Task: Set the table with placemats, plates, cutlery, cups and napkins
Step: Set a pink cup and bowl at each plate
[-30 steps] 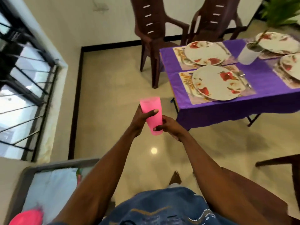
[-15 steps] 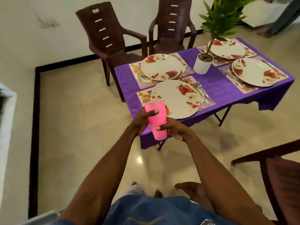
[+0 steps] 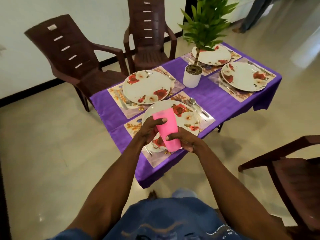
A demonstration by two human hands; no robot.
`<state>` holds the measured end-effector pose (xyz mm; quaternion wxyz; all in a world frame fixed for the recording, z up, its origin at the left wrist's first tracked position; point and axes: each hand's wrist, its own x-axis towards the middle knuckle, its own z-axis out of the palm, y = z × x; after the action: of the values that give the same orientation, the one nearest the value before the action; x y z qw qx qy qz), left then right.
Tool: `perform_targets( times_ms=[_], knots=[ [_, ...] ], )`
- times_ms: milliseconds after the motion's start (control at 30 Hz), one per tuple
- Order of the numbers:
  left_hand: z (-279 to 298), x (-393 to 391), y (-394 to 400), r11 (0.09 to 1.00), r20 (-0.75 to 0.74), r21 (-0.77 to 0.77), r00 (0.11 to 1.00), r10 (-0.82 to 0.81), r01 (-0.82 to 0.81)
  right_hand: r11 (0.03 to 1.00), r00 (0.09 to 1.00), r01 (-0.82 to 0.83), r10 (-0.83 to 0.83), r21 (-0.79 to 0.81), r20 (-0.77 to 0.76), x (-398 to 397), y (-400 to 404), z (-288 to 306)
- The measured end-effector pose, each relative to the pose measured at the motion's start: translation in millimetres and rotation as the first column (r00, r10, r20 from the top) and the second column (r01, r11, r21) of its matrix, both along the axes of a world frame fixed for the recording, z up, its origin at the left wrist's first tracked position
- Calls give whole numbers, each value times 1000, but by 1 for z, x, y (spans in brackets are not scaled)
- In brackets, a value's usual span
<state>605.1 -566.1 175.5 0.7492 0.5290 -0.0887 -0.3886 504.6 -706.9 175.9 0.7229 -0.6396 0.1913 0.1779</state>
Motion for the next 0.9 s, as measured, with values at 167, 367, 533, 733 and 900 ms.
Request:
perform_targets(
  times_ms=[167, 367, 533, 733, 900],
  knots=[
    [-10, 22, -22, 994, 104, 47, 990, 94, -99, 962, 991, 125, -110, -242, 74, 23, -7, -6],
    [-18, 39, -66, 942, 236, 142, 934, 268, -306, 823, 963, 261, -188, -505, 191, 53, -34, -17],
    [-16, 73, -109, 820, 280, 161, 822, 496, -550, 749, 975, 217, -197, -626, 102, 89, -80, -41],
    [-11, 101, -178, 821, 288, 165, 823, 490, -546, 867, 971, 203, -117, -455, 209, 108, -158, -37],
    [-8, 87, -230, 728, 255, 170, 743, 618, -664, 905, 962, 135, -22, -404, 273, 130, -212, -26]
  ],
)
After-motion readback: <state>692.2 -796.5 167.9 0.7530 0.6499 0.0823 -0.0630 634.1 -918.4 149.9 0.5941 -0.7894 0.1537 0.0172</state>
